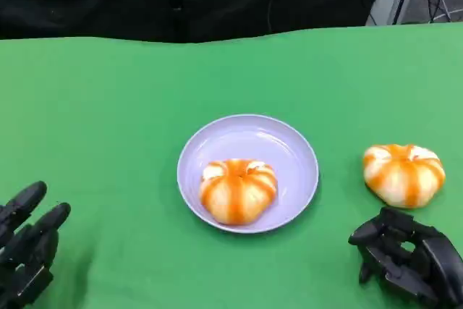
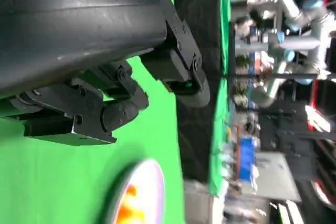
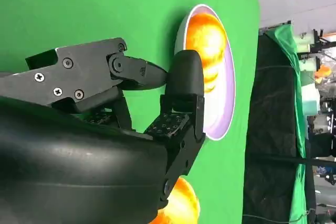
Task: Grasp the bread from the table and place it into the plate.
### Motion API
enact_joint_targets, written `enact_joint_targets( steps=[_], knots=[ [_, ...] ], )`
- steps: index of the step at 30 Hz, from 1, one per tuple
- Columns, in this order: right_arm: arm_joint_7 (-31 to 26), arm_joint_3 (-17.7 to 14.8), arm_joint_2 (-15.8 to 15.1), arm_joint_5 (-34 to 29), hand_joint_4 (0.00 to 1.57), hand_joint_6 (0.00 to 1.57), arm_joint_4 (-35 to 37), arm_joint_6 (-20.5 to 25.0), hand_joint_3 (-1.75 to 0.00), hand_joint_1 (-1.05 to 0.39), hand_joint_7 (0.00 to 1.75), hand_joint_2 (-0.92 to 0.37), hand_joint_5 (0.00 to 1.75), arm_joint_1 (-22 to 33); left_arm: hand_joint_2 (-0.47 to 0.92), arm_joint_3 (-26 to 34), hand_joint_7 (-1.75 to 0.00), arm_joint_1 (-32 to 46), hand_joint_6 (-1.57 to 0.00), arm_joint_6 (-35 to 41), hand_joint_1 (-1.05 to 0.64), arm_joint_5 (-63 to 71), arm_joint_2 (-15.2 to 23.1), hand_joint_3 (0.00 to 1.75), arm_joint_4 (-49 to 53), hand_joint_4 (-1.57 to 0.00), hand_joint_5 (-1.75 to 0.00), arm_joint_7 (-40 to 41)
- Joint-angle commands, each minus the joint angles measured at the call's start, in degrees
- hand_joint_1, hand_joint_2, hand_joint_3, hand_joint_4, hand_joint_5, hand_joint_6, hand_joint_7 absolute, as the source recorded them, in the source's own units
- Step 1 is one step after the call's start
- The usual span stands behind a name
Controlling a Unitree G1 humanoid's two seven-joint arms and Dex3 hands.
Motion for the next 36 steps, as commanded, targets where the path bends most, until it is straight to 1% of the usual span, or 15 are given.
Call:
enact_joint_targets(
  steps=[1, 2, 3, 4, 5, 6, 8, 9, 10, 11, 12, 14, 20, 29, 36],
  knots=[
    [0.14, -1.11, -1.48, 0.63, 0.64, 0.75, 1.17, -0.01, -0.49, -0.23, 1.10, -0.92, 1.75, -0.51, 0.91, -0.67, -0.06, -0.85, -1.09, -6.47, 0.11, 7.38, 2.34, 0.45, 3.71, -1.16, -0.11, 7.64],
    [0.23, -1.17, -1.50, 0.70, 0.65, 0.75, 1.40, -0.12, -0.49, -0.23, 1.10, -0.92, 1.75, -0.60, 0.92, -0.86, -0.08, -1.01, -1.16, -7.15, 0.10, 8.55, 2.59, 0.46, 4.26, -1.21, -0.14, 9.15],
    [0.37, -1.24, -1.51, 0.80, 0.65, 0.76, 1.64, -0.23, -0.49, -0.23, 1.11, -0.92, 1.75, -0.69, 0.87, -1.03, -0.11, -1.14, -1.24, -7.78, 0.09, 9.59, 2.81, 0.58, 4.73, -1.22, -0.33, 10.58],
    [0.48, -1.30, -1.51, 0.86, 0.66, 0.76, 1.82, -0.32, -0.49, -0.22, 1.11, -0.92, 1.75, -0.75, 0.81, -1.25, -0.17, -1.22, -1.29, -8.25, 0.09, 10.33, 3.00, 0.70, 5.12, -1.15, -0.61, 11.72],
    [0.56, -1.33, -1.51, 0.89, 0.67, 0.76, 1.93, -0.40, -0.49, -0.22, 1.11, -0.92, 1.75, -0.79, 0.75, -1.51, -0.28, -1.27, -1.28, -8.57, 0.09, 10.75, 3.16, 0.82, 5.41, -1.05, -0.88, 12.54],
    [0.62, -1.38, -1.51, 0.90, 0.67, 0.76, 2.02, -0.45, -0.50, -0.22, 1.12, -0.92, 1.75, -0.83, 0.73, -1.78, -0.35, -1.31, -1.25, -8.84, 0.09, 10.95, 3.31, 0.86, 5.69, -1.02, -0.97, 13.11],
    [0.73, -1.50, -1.47, 0.87, 0.67, 0.75, 2.18, -0.56, -0.50, -0.22, 1.12, -0.92, 1.75, -0.90, 0.71, -2.34, -0.45, -1.34, -1.22, -9.19, 0.09, 11.13, 3.59, 0.90, 6.05, -0.99, -1.04, 13.97],
    [0.55, -1.53, -1.48, 0.74, 0.67, 0.75, 1.96, -0.41, -0.50, -0.22, 1.12, -0.92, 1.75, -0.79, 0.69, -2.61, -0.54, -1.35, -1.20, -9.48, 0.09, 11.22, 3.65, 0.93, 6.25, -0.99, -1.11, 14.37],
    [0.44, -1.56, -1.46, 0.68, 0.67, 0.75, 1.81, -0.30, -0.50, -0.22, 1.12, -0.92, 1.75, -0.72, 0.62, -2.81, -0.82, -1.43, -1.10, -9.77, 0.08, 11.25, 3.70, 1.04, 6.58, -0.95, -1.31, 14.76],
    [0.40, -1.59, -1.44, 0.66, 0.67, 0.76, 1.70, -0.22, -0.50, -0.22, 1.13, -0.92, 1.75, -0.68, 0.56, -3.00, -1.08, -1.51, -1.01, -10.00, 0.07, 11.19, 3.74, 1.12, 6.84, -0.91, -1.46, 15.04],
    [0.32, -1.59, -1.45, 0.57, 0.67, 0.76, 1.70, -0.20, -0.50, -0.22, 1.13, -0.92, 1.75, -0.69, 0.54, -3.17, -1.18, -1.64, -0.97, -10.32, 0.07, 11.00, 3.81, 1.15, 7.19, -0.90, -1.52, 15.11],
    [0.26, -1.61, -1.46, 0.48, 0.67, 0.75, 1.76, -0.23, -0.50, -0.22, 1.14, -0.92, 1.75, -0.72, 0.54, -3.47, -1.29, -1.82, -0.93, -10.77, 0.07, 10.69, 3.97, 1.15, 7.70, -0.88, -1.59, 15.19],
    [0.47, -1.77, -1.55, 0.59, 0.66, 0.74, 2.11, -0.14, -0.50, -0.22, 1.14, -0.92, 1.75, -1.00, 0.56, -4.40, -1.37, -1.87, -0.89, -11.17, 0.06, 11.44, 4.18, 1.14, 7.86, -0.83, -1.66, 16.81],
    [1.18, -2.39, -1.95, 0.79, 0.66, 0.74, 2.74, -0.03, -0.50, -0.22, 1.13, -0.92, 1.75, -1.55, 0.58, -5.61, -1.38, -2.06, -0.86, -11.61, 0.04, 12.25, 4.18, 1.11, 8.30, -0.82, -1.67, 18.96],
    [1.83, -2.77, -2.49, 0.93, 0.64, 0.74, 2.92, 0.13, -0.47, -0.25, 1.13, -0.92, 1.75, -1.78, 0.59, -6.70, -1.36, -1.96, -0.85, -11.75, 0.04, 13.09, 4.03, 1.10, 7.79, -0.82, -1.65, 20.45]
  ],
)
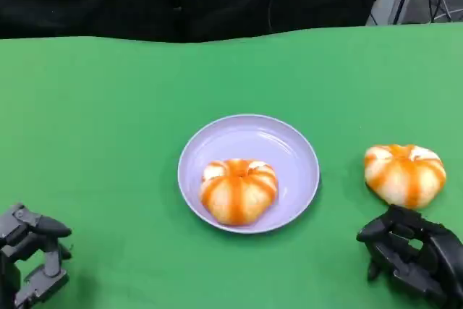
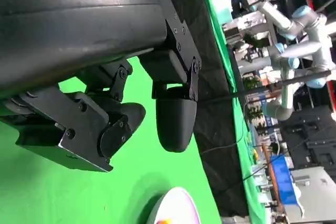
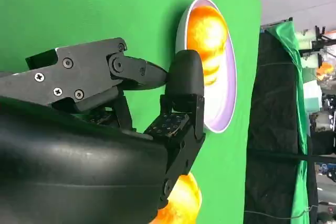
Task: Grasp the bread from the table and place it into the plate.
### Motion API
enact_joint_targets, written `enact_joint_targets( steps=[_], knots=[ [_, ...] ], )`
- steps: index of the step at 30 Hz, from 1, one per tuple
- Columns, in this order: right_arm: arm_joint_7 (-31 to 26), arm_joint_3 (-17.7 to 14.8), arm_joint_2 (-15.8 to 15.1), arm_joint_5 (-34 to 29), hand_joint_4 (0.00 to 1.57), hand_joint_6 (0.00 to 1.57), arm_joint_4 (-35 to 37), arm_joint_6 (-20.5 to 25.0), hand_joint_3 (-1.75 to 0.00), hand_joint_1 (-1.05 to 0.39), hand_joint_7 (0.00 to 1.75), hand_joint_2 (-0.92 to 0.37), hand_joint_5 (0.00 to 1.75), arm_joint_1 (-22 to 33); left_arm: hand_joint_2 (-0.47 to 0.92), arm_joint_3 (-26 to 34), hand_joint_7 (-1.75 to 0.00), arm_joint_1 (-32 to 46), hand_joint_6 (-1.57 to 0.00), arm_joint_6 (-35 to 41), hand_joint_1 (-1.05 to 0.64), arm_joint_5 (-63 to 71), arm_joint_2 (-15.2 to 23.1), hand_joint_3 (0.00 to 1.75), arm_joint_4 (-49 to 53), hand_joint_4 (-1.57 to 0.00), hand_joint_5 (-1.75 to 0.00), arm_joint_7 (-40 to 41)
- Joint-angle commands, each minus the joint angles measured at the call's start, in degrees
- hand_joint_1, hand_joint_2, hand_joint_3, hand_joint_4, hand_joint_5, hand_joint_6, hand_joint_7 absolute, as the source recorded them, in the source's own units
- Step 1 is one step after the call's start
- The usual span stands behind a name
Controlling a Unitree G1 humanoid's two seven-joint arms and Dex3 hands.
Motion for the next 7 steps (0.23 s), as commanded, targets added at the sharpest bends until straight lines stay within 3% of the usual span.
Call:
enact_joint_targets(
  steps=[1, 7],
  knots=[
    [0.04, -0.77, -1.34, 0.62, 0.64, 0.74, 0.46, 0.41, -0.47, -0.25, 1.13, -0.92, 1.75, -0.31, 0.59, -0.34, -1.36, -0.21, -0.85, -1.28, 0.03, -0.03, 1.05, 1.10, -0.13, -0.82, -1.65, 1.05],
    [-0.33, -0.76, -1.36, 0.53, 0.65, 0.74, 0.15, 0.67, -0.47, -0.25, 1.14, -0.92, 1.75, -0.22, 0.58, -0.73, -1.34, -0.38, -0.85, -1.10, 0.03, -0.19, 0.92, 1.10, -0.38, -0.84, -1.61, 1.57]
  ],
)
